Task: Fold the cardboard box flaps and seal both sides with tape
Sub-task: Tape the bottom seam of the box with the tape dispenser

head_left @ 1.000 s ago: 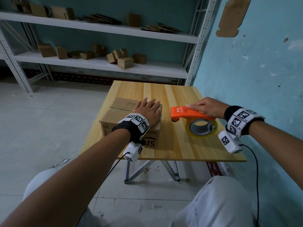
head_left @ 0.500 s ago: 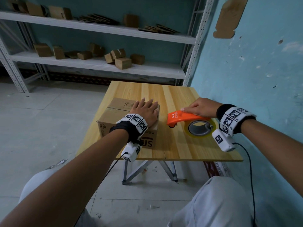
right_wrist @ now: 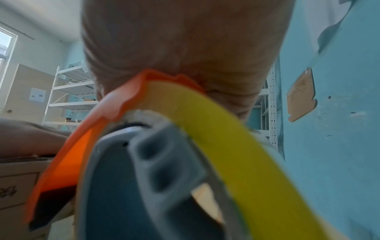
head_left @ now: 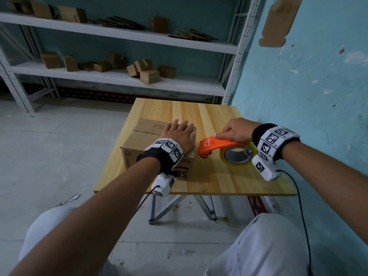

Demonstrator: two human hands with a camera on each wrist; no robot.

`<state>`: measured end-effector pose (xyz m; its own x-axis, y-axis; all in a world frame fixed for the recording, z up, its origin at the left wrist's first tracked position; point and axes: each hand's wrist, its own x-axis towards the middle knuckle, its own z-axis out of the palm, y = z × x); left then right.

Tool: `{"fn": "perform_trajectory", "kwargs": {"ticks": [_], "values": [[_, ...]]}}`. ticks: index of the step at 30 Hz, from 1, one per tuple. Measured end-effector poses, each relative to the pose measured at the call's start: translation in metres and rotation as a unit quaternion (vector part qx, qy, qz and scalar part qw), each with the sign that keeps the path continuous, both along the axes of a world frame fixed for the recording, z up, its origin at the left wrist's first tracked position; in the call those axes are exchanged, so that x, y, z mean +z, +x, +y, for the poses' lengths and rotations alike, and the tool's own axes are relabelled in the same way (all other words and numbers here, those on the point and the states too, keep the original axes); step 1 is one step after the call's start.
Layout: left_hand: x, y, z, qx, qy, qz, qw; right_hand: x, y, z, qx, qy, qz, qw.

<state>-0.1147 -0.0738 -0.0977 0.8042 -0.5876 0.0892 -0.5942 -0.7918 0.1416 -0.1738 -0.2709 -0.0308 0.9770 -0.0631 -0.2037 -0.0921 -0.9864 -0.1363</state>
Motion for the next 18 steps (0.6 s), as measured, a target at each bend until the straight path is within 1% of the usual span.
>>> {"fn": "perform_trajectory", "kwargs": {"ticks": [7,12,18], "values": [[0.000,0.000,0.000,-0.001,0.010,-0.008,1.000,0.010,0.006,0.004,0.013,-0.025,0.013,1.000],[0.002,0.002,-0.001,0.001,0.025,0.014,1.000,0.012,0.009,0.006,0.014,-0.043,0.023,0.999],[0.001,0.003,-0.002,0.001,0.027,0.009,1.000,0.014,0.010,0.003,0.005,-0.039,0.024,0.999]]}}
